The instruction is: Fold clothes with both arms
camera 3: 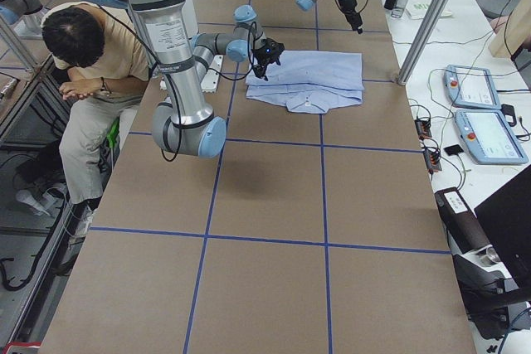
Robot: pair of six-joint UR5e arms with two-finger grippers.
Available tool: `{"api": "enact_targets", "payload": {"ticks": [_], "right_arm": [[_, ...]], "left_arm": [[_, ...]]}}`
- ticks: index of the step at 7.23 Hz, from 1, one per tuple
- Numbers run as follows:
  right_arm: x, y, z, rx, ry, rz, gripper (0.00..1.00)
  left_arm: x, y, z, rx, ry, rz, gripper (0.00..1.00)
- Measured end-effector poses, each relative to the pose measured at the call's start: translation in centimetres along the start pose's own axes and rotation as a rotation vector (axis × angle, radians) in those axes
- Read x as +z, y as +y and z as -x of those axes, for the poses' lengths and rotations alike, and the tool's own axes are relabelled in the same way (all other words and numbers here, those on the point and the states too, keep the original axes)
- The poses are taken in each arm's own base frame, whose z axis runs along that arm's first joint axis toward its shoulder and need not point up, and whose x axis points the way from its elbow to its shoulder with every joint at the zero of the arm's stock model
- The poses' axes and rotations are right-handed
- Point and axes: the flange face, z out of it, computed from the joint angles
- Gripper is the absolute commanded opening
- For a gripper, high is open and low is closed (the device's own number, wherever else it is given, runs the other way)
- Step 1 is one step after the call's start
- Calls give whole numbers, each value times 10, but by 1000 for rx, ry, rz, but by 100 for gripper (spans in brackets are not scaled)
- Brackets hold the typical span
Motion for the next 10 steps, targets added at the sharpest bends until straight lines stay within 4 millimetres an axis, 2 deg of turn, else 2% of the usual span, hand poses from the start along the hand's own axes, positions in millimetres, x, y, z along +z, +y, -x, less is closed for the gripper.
{"api": "enact_targets", "payload": {"ticks": [1,2,3,4,7,8,9,10], "right_arm": [[2,18,-3,-104,30,13,78],[3,38,-5,-270,75,27,70],[1,57,-2,-458,118,43,64],[-1,70,1,-629,151,59,63],[18,79,4,-1019,205,77,63],[26,80,4,-1076,219,81,63],[35,82,5,-1100,236,84,57],[43,85,9,-1109,249,86,42]], "left_arm": [[-23,5,29,22,11,16,74],[-38,10,48,36,17,30,74],[-45,13,58,39,18,37,74],[-48,15,65,39,15,41,74],[-47,19,77,35,4,47,74],[-46,19,79,36,3,47,74],[-46,19,80,35,1,48,74],[-45,19,80,35,1,48,74]]}}
